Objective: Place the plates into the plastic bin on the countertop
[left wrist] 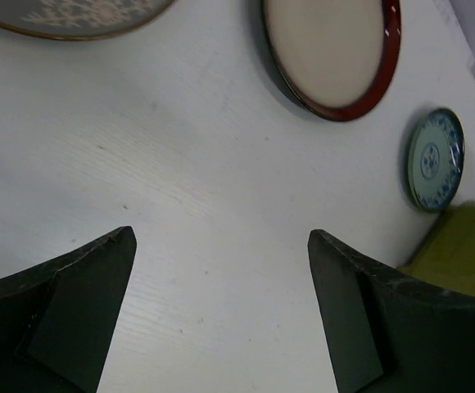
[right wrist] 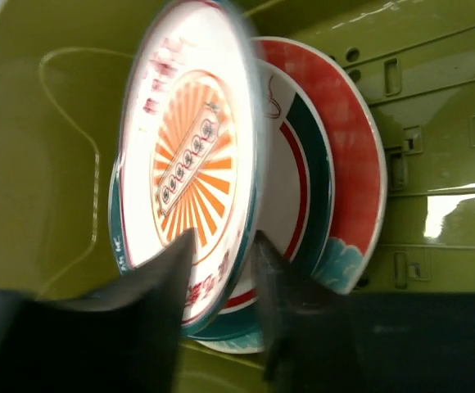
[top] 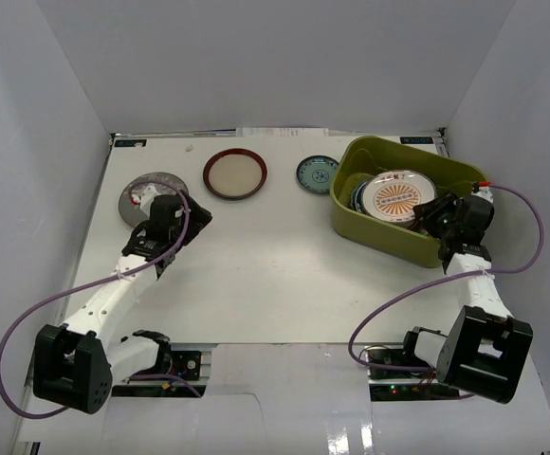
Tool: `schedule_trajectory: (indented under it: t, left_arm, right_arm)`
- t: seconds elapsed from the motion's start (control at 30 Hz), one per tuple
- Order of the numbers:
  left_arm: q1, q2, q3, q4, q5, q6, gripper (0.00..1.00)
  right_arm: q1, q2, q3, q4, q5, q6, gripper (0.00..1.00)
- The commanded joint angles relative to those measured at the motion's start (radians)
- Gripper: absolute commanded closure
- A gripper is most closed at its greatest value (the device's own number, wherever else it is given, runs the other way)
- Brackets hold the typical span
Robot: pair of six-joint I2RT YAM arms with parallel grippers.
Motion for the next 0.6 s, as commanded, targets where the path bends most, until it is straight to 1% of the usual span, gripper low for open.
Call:
schedule_trajectory:
  t: [0.0,0.03,0.1,0.13,0.17,0.2,0.23,0.27,0.33,0.4,0.43,0.47,0.53,0.57]
  left_arm:
    - [0.095,-0.009,-0.028,0.013,-0.036,-0.071,0.04]
    - [0.155,-0.007,-0.038,0.011,-0.028,-0.091,0.04]
    - [0.212,-0.005,-0.067,0.016,-0.010,-0.101,0.05]
    - [0.258,-0.002,-0.077,0.022,-0.013,-0.105,0.05]
    - [0.278,0.010,-0.081,0.023,-0.016,-0.106,0.05]
    - [0.296,0.020,-0.086,0.027,-0.017,-0.108,0.05]
    - [0.348,0.030,-0.091,0.039,-0.022,-0.109,0.05]
    - [0.365,0.045,-0.092,0.046,-0.019,-0.109,0.05]
    - [0.407,0.097,-0.089,0.075,-0.008,-0.117,0.05]
    - [0.425,0.155,-0.089,0.102,-0.013,-0.131,0.06]
    - [0.450,0.175,-0.098,0.147,0.013,-0.138,0.07]
    - [0.464,0.197,-0.101,0.166,0.031,-0.161,0.08]
    - [0.497,0.263,-0.104,0.215,0.062,-0.190,0.10]
    - [0.505,0.284,-0.106,0.237,0.088,-0.198,0.11]
  right_arm:
    - [0.001,-0.040,-0.003,0.075,-0.029,-0.025,0.52]
    - [0.001,-0.071,-0.014,0.074,-0.026,-0.031,0.38]
    - [0.001,-0.100,-0.009,0.051,-0.012,-0.043,0.22]
    - [0.001,-0.132,-0.005,0.025,-0.011,-0.057,0.11]
    - [0.001,-0.149,0.008,0.014,-0.024,-0.060,0.08]
    - [0.001,-0.165,0.015,0.003,-0.032,-0.066,0.03]
    - [0.001,-0.198,0.023,-0.015,-0.040,-0.071,0.02]
    - [0.002,-0.218,0.037,-0.023,-0.063,-0.079,0.06]
    - [0.005,-0.272,0.044,-0.031,-0.116,-0.076,0.08]
    - [0.016,-0.306,0.054,-0.032,-0.156,-0.067,0.08]
    - [0.022,-0.333,0.054,-0.031,-0.181,-0.060,0.06]
    - [0.046,-0.347,0.054,-0.023,-0.224,-0.042,0.05]
    - [0.089,-0.387,0.045,-0.014,-0.250,-0.030,0.02]
    - [0.153,-0.401,0.040,-0.008,-0.245,-0.025,0.01]
